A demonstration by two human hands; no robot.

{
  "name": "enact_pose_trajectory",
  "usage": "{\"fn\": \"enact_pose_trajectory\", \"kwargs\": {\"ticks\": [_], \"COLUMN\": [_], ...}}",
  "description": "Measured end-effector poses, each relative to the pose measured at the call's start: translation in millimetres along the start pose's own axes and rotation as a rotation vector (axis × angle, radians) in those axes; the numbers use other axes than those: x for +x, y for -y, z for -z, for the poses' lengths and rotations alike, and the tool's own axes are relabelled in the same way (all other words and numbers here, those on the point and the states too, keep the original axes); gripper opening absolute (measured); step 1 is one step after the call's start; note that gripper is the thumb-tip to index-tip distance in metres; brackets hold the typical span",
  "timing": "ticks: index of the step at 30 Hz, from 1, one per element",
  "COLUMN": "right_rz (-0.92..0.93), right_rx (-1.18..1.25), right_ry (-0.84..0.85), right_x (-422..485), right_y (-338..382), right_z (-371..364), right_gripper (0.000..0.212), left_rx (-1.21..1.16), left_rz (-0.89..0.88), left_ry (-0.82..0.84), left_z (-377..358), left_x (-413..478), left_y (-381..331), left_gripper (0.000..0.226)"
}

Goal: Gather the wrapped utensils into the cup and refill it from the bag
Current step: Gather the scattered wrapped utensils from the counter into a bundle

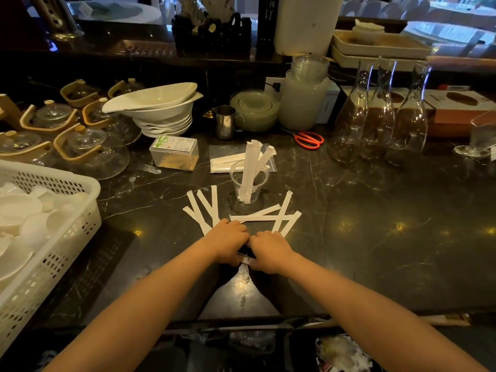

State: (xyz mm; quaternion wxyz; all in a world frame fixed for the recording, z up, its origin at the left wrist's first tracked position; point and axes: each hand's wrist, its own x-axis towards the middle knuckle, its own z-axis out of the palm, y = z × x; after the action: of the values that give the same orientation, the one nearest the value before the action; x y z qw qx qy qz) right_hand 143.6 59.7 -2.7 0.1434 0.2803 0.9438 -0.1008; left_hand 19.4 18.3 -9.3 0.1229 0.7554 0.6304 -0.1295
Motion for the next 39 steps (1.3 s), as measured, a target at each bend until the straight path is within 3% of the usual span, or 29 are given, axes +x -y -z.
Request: {"fn": "enact_pose_trajectory", "kwargs": {"ticks": [10,21,28,34,37,39], "right_rz": [-0.012,-0.014,0.008,0.033,0.065,0.066], "right_rx": [-0.025,-0.002,0.045,0.245,0.418,0.527], "right_ry": [0.058,0.234,0.233,0.113,0.015,-0.066], "right_x": [-12,-25,-32,-29,-29,-29], "right_y": [4,-8,-24,-34,-38,-38], "right_z": [-9,-2,16,31,36,37], "right_gripper": [0.018,0.020,0.018,0.015,0.014,0.015], "left_rx": [0.099,-0.006,-0.230,-0.328,-0.589,-0.884], "left_rz": [-0.037,-0.071,0.036,0.182,0.358,0.392], "left_ry": [-0.062,0.011,0.083,-0.169,-0.525,-0.757], "left_z": [-12,-5,10,47,61,63], "left_x": [-8,-18,-34,-49,-57,-60], "left_y": [-13,-25,-27,-10,-5,-6], "left_gripper": [0.026,0.021,0.021,0.016,0.030,0.047]}}
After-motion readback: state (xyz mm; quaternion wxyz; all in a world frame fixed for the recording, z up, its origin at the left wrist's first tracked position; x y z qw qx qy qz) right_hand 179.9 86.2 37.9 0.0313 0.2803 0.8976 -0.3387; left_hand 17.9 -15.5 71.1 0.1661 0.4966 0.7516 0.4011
